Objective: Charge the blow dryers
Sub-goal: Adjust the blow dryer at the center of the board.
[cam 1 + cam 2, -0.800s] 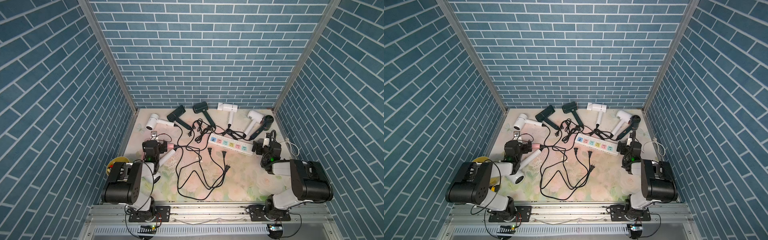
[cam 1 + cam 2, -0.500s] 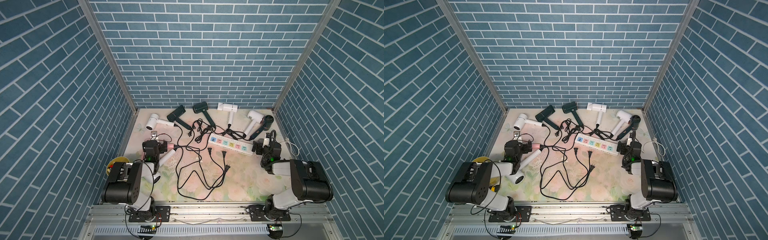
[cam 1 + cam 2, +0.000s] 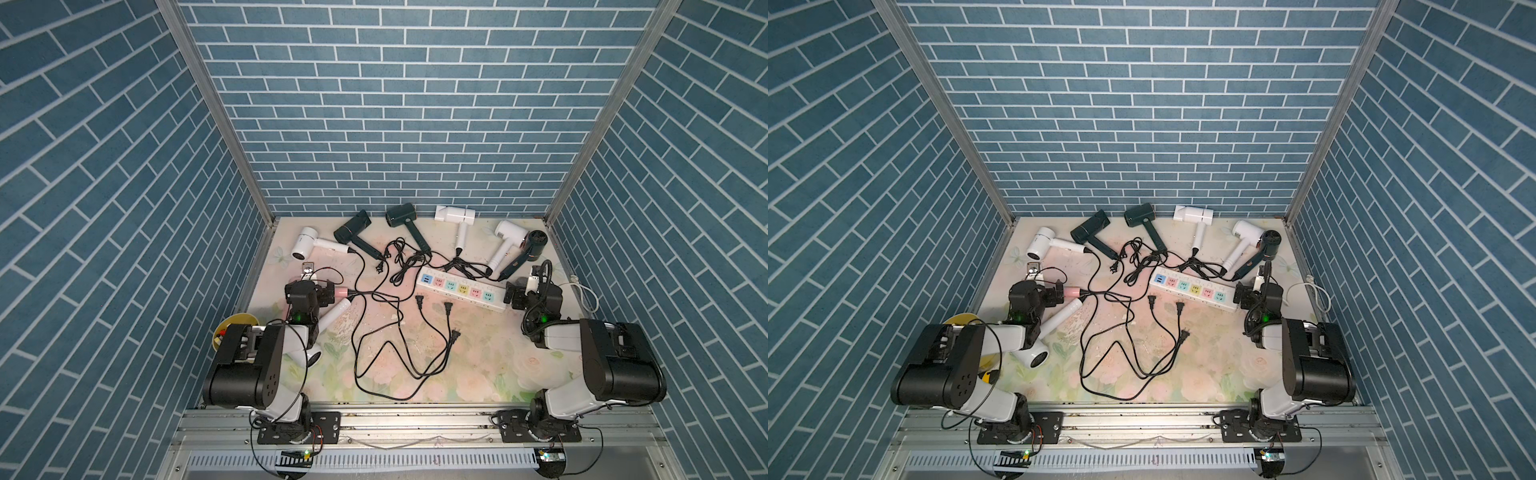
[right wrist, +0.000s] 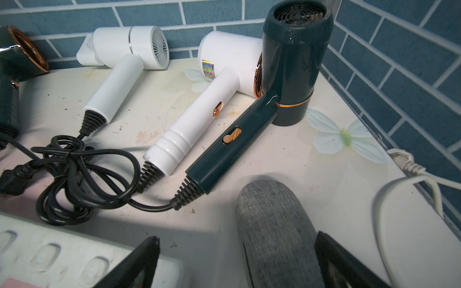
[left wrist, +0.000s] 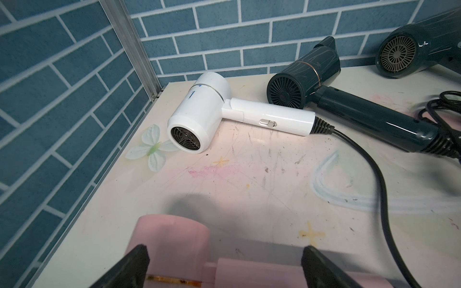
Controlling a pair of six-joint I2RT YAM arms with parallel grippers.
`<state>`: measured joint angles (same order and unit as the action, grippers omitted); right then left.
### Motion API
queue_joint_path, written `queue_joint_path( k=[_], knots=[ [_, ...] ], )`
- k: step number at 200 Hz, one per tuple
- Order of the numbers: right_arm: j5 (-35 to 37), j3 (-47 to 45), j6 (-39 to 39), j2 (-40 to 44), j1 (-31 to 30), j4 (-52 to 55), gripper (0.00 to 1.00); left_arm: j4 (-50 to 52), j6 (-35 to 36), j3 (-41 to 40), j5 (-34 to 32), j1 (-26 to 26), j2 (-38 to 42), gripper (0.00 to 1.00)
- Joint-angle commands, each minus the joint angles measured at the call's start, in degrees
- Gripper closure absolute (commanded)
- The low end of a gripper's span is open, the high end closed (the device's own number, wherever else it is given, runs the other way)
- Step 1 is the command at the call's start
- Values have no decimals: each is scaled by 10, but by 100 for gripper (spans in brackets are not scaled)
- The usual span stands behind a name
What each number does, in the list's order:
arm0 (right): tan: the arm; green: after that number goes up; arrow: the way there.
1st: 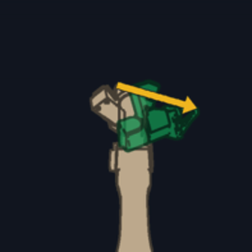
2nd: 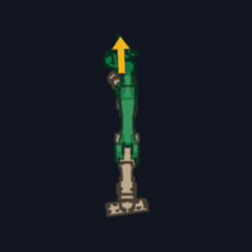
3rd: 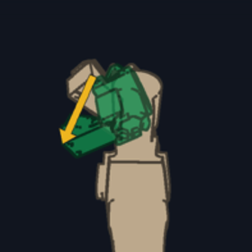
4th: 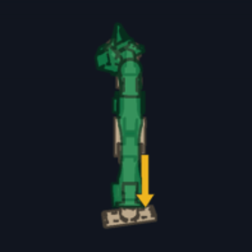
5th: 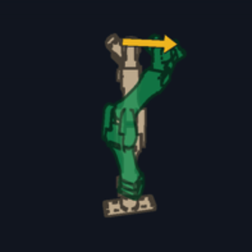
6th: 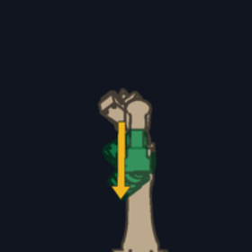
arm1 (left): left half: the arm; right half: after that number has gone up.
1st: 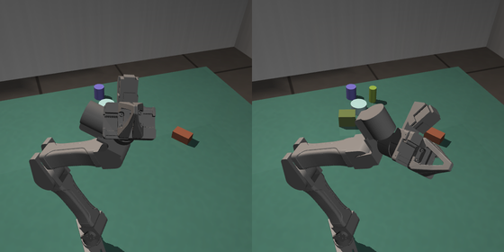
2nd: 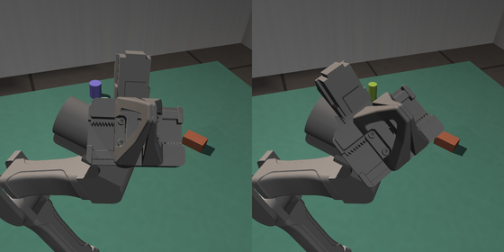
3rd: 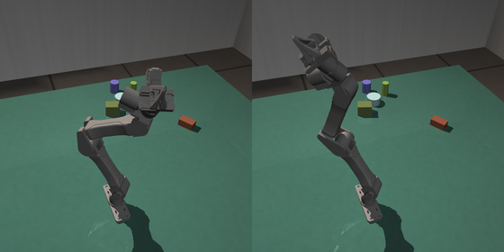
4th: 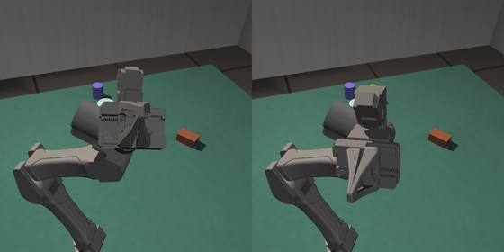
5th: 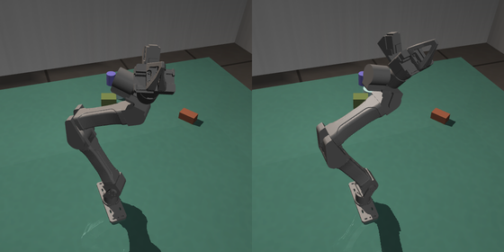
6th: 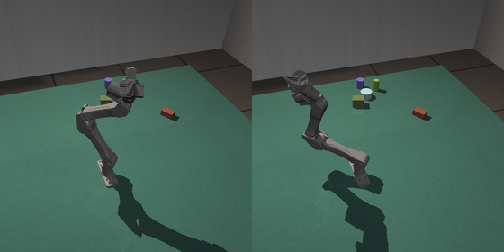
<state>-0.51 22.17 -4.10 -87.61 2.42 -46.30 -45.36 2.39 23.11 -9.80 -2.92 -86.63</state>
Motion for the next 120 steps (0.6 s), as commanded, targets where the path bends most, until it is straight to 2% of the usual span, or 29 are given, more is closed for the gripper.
queue_joint_path(
  k=[1,33,52,68,85,100,120],
  knots=[
    [-8,12,23,0,3,0,1,-7,5,-3,3,-1,2,1],
    [-7,11,23,1,3,-1,1,-11,7,-3,6,-2,6,0],
    [-22,11,31,12,2,6,1,57,7,14,-15,-8,49,0],
    [-23,44,42,61,-8,110,1,152,-15,42,-58,-14,94,1],
    [-15,103,10,98,-15,259,1,222,-34,63,-65,-14,140,0],
    [-28,112,5,123,-25,298,1,274,-51,74,-53,-14,186,0],
    [-24,114,3,193,-44,353,1,280,-73,63,-20,-14,243,0]
  ],
)
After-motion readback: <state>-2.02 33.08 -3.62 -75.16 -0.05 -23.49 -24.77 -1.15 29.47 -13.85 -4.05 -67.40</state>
